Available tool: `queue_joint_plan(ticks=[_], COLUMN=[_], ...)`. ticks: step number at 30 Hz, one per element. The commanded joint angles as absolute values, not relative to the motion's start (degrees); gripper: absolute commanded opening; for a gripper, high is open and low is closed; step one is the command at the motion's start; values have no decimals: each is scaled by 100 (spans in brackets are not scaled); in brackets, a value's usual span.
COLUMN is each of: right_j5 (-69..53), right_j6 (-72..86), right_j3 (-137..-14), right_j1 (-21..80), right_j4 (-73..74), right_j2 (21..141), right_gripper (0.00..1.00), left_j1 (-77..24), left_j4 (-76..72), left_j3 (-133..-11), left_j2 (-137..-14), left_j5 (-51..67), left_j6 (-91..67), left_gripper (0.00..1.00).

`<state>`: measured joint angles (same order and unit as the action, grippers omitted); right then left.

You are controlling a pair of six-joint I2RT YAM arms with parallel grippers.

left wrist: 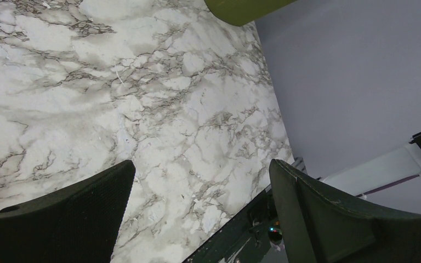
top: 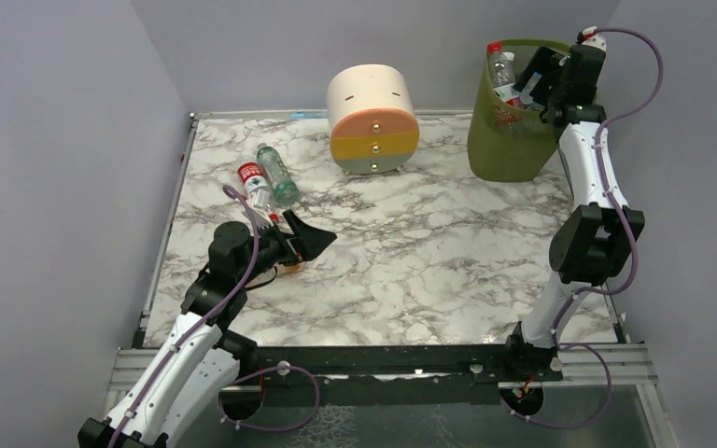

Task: Put the plastic bottles in the bin
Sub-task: Place the plastic bottle in the trash bin, then pick up the plastic bottle at the center of the board.

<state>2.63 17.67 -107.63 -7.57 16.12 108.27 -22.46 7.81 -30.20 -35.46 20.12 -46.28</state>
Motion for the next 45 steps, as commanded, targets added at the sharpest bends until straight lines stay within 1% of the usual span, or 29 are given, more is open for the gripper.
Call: queue_joint_plan(ticks=[1,7,13,20,26,35,40,45], right_j5=[154,-204,-845,-1627,-1833,-2125,-2176,-2346], right_j6=[1985,2092,2122,2117,1845,1863,1796,1724], right_j3=[-10586,-10336,-10782,-10592,-10119,-8501,-7979,-7496], right_j1=[-804,-800,-800,-567,344,1617,2448,3162], right_j4=[1484,1266,1550,1571,1710,1434,1433,1244], right_j2=[10265,9702,9727,9463,8989,7913,7799,7798], right_gripper=[99,100,100,100,100,100,100,99], left_j1=[-2213,-2215,-2210,-2214,-2215,-2215,-2213,-2215], left_j4=[723,792,910,1055,1494,2568,3003,3534], left_j3=[-3105,-3188,-3351,-3401,-3498,-3857,-3922,-4101], left_j2=[-3484,-3457,-3494,-3398,-3327,-3330,-3558,-3579], left_j5=[2100,2058,2040,1994,1695,953,485,-320], left_j6=[-4599,-4557,-4444,-4388,-4359,-4265,-4078,-3951], left_gripper=[99,99,99,99,99,99,99,99])
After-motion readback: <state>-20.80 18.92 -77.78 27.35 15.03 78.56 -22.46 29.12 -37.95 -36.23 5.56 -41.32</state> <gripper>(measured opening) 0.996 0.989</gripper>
